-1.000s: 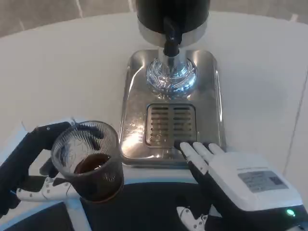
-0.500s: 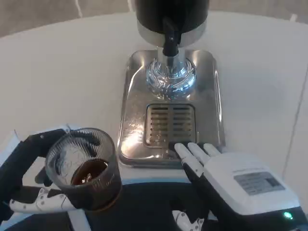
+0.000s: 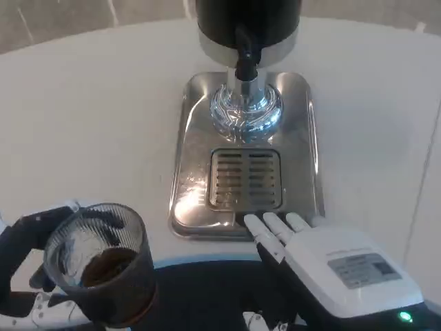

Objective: Grasp the cup under the faucet to collect the drink, then remove the cup.

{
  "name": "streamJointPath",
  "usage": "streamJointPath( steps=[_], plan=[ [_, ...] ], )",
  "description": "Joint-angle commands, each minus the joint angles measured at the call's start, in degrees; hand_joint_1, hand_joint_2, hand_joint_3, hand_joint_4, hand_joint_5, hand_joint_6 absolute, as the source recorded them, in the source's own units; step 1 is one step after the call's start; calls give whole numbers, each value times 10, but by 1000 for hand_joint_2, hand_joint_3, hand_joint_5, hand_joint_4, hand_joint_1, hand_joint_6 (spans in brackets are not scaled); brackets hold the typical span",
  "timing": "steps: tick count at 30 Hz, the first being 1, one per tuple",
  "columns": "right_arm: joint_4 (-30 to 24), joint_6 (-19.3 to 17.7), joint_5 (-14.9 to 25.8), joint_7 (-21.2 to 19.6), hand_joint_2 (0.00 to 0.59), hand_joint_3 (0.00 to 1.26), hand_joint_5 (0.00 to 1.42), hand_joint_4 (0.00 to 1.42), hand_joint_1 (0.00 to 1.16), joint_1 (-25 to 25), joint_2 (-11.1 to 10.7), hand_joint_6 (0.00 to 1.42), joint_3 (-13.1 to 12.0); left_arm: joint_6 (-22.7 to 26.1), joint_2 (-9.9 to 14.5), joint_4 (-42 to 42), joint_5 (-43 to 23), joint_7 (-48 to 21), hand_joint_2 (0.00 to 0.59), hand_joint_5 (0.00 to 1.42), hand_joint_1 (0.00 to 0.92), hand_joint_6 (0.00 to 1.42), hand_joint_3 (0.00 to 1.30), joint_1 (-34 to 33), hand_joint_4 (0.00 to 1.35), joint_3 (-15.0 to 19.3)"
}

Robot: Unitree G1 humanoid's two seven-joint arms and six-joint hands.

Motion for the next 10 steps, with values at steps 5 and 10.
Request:
streamJointPath(
  steps=[5, 10],
  plan=[
    [-9, -5, 1, -3, 568, 0, 0, 0, 340, 19, 38, 0, 17, 1, 3, -9, -10, -3, 36, 1334, 581, 1424, 976, 2, 1179, 4],
    [-9, -6, 2, -4, 568, 0, 0, 0, 345, 22, 38, 0, 15, 3, -1, -13, -4, -1, 36, 1334, 581, 1424, 976, 2, 1179, 0]
  ],
)
